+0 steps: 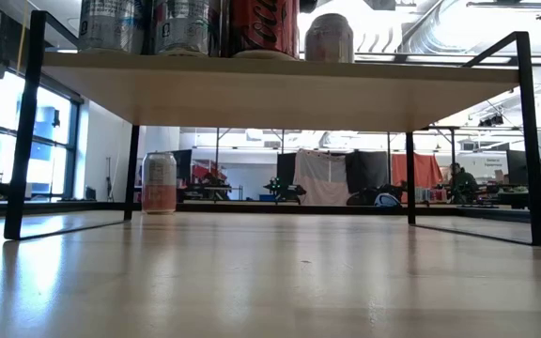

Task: Place canned beverage on shelf
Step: Adjust the red soda cans on the shelf

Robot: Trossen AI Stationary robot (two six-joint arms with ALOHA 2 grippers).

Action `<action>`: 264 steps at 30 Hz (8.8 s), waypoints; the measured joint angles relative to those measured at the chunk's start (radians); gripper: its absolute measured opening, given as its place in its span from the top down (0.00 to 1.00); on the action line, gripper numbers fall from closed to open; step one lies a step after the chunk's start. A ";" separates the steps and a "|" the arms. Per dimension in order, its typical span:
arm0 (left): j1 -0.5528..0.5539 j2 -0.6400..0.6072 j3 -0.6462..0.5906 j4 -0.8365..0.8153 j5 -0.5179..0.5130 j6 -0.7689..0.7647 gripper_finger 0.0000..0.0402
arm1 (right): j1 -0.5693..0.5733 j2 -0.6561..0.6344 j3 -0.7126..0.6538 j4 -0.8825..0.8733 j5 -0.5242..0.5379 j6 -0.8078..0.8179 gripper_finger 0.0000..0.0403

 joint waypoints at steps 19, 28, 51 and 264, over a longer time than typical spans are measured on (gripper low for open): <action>0.000 0.000 0.000 0.001 0.000 0.000 0.17 | -0.003 0.027 0.002 -0.013 0.004 0.024 0.10; 0.000 0.000 0.000 0.001 0.000 0.000 0.17 | -0.008 0.025 0.002 -0.032 -0.006 0.045 0.10; 0.000 0.000 0.000 0.001 0.000 0.000 0.17 | 0.038 -0.015 0.082 0.063 -0.007 0.031 0.10; 0.000 0.000 0.000 0.002 0.000 0.000 0.17 | 0.190 0.068 0.142 -0.310 0.485 0.419 0.10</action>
